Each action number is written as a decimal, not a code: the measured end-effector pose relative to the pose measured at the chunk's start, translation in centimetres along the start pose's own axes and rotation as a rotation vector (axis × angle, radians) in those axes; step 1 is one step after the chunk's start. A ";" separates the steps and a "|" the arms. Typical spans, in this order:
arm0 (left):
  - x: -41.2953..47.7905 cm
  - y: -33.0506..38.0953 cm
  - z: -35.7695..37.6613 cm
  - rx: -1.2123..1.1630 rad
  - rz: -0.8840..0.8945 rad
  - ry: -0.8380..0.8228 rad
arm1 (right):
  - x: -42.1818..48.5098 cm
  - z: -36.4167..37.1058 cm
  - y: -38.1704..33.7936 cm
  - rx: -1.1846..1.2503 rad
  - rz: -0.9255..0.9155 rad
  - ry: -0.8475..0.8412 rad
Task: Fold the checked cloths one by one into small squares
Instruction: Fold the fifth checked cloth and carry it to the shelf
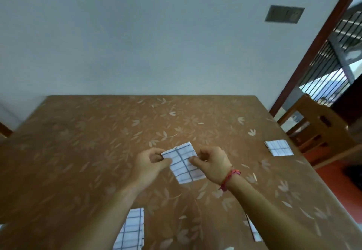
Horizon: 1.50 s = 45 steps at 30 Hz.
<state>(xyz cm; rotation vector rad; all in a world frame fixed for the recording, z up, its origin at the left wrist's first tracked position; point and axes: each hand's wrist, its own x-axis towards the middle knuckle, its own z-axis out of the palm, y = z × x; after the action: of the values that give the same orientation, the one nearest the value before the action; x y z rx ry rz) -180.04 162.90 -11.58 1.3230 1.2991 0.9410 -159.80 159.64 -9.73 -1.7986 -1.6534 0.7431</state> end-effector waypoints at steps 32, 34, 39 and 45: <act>-21.8 2.4 -16.3 0.081 -0.020 0.552 | -9.1 8.3 -17.2 0.553 -0.217 -0.388; -24.0 2.1 -17.8 0.051 -0.004 0.693 | -10.0 10.2 -19.2 0.550 -0.265 -0.447; -29.4 0.9 -21.6 -0.106 -0.016 0.898 | -12.8 14.6 -24.0 0.533 -0.381 -0.618; -36.2 -0.2 -23.7 -0.211 -0.023 1.000 | -16.0 20.1 -27.2 0.490 -0.460 -0.782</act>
<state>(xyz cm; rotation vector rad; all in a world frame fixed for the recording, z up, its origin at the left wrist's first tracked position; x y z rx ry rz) -207.30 130.36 -3.19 0.6412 1.8544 1.7805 -194.10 146.40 -3.09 -0.7615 -1.9995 1.5771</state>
